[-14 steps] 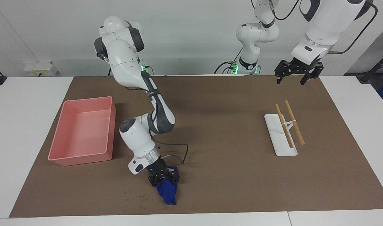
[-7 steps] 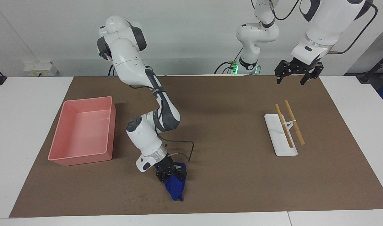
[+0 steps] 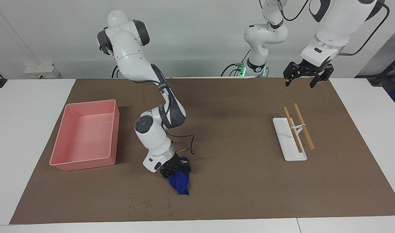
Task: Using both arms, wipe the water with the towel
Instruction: 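Wipe the towel across the table surface with the right gripper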
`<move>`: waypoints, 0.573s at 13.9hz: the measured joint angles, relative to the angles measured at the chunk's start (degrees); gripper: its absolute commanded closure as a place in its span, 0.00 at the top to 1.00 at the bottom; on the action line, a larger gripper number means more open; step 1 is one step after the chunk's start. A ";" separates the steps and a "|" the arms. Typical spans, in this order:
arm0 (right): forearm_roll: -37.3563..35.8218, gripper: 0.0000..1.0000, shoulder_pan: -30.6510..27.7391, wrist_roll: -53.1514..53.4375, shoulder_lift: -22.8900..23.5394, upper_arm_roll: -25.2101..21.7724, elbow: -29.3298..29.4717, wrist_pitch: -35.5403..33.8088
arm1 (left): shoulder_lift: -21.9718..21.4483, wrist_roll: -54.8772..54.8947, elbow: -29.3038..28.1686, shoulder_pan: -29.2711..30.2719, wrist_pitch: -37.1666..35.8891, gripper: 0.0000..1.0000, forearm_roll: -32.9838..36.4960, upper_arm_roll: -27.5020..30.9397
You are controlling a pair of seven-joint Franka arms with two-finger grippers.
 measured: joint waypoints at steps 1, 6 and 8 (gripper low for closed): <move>-3.22 0.00 0.03 -0.15 -1.32 0.14 -1.90 -0.14 | 0.00 0.00 0.00 0.00 0.00 1.00 0.00 0.00; -7.90 0.00 -2.23 -9.35 -5.71 0.24 -7.43 -4.60 | 0.00 0.00 0.00 0.00 0.00 1.00 0.00 0.00; -9.29 0.00 -3.94 -13.29 -7.22 0.29 -9.51 -5.42 | 0.00 0.00 0.00 0.00 0.00 1.00 0.00 0.00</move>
